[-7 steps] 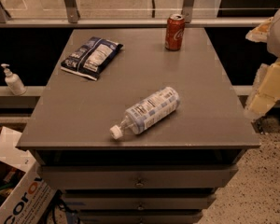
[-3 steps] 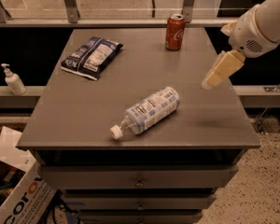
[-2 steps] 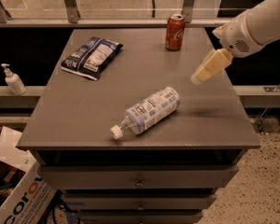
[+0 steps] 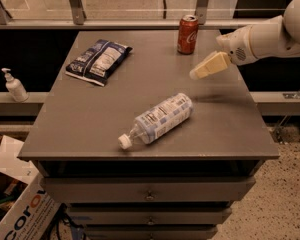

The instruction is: Knock coke can over

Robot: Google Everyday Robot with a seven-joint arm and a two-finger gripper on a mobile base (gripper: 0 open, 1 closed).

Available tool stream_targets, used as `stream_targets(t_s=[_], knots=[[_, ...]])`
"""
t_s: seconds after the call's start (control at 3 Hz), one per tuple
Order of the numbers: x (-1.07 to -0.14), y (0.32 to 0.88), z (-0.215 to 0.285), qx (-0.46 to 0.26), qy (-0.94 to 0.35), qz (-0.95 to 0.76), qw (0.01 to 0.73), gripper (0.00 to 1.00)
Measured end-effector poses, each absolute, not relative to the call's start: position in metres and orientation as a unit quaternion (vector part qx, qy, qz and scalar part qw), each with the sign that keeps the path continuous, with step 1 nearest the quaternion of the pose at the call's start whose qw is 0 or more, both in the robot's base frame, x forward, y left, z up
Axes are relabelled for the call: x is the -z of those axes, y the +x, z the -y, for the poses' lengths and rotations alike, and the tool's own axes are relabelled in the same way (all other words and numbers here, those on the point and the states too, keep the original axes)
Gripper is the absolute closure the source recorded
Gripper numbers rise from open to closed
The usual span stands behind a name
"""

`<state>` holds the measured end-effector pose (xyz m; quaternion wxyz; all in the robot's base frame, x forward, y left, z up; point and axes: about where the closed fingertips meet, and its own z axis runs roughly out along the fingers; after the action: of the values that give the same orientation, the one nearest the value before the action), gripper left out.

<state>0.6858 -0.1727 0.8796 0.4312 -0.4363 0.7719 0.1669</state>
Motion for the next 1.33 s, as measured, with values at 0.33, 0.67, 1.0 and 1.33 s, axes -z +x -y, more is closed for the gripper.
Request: stream_targets(t_s=[0.33, 0.67, 1.0, 1.33], knots=[[-0.869, 0.716, 0.171, -0.192, -0.399, -0.761, 0.473, 0.0], [-0.865, 0.75, 0.177, -0.22, -0.344, -0.743, 0.531, 0.0], [-0.873, 0.779, 0.18, -0.244, -0.302, -0.709, 0.588, 0.0], [-0.873, 0.779, 0.18, -0.244, -0.302, -0.709, 0.588, 0.0]])
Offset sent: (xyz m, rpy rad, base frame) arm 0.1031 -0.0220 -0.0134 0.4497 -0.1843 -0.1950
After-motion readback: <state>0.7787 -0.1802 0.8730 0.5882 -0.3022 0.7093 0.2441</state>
